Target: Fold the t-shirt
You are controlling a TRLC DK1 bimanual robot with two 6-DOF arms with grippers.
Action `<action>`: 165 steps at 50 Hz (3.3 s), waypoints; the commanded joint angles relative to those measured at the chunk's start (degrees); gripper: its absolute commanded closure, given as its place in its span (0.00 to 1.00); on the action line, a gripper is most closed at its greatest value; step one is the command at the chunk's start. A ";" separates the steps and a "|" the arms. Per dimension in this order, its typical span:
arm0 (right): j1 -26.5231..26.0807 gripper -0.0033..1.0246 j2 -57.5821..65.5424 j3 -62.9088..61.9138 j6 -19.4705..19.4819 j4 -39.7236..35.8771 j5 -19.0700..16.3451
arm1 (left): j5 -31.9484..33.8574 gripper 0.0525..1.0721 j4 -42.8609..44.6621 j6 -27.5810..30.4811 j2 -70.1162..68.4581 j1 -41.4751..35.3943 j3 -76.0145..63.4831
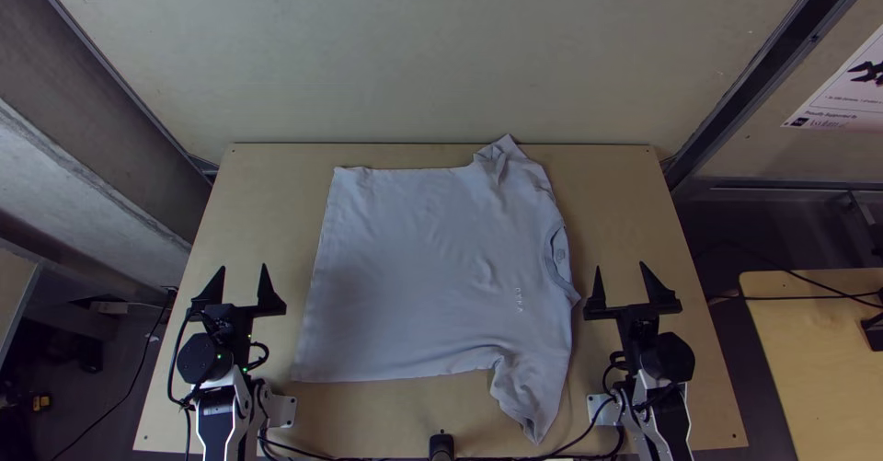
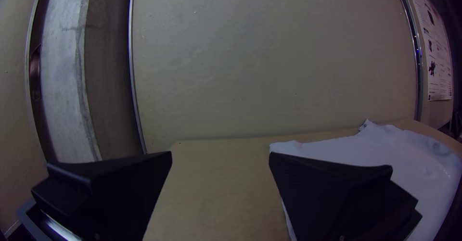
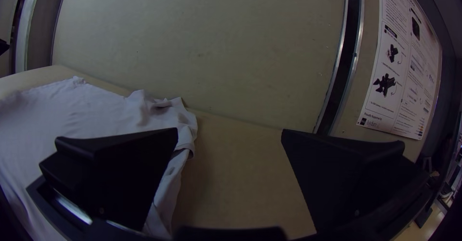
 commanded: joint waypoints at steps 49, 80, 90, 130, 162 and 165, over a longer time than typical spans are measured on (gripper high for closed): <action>-0.07 0.04 -0.47 -1.06 1.92 0.28 0.14 | 0.34 0.05 -0.95 -1.10 -0.49 -1.80 -2.63; 3.62 0.04 2.17 9.58 -4.94 11.18 0.66 | 0.52 0.05 -2.80 -1.01 7.86 -3.73 12.13; 4.41 0.04 14.47 19.42 -4.94 14.95 0.75 | 0.43 0.05 0.19 -1.98 19.90 -5.32 23.38; 1.60 0.04 64.74 73.30 -4.67 -1.74 10.42 | -2.29 0.05 -4.12 -2.86 62.70 -10.85 69.61; -2.09 0.04 92.52 91.58 5.26 -17.92 10.24 | -2.03 0.05 -30.13 -10.24 95.13 -10.24 96.95; -1.92 0.04 94.89 92.54 7.28 -19.94 9.01 | -1.85 0.05 -30.31 -10.24 97.42 -10.41 97.48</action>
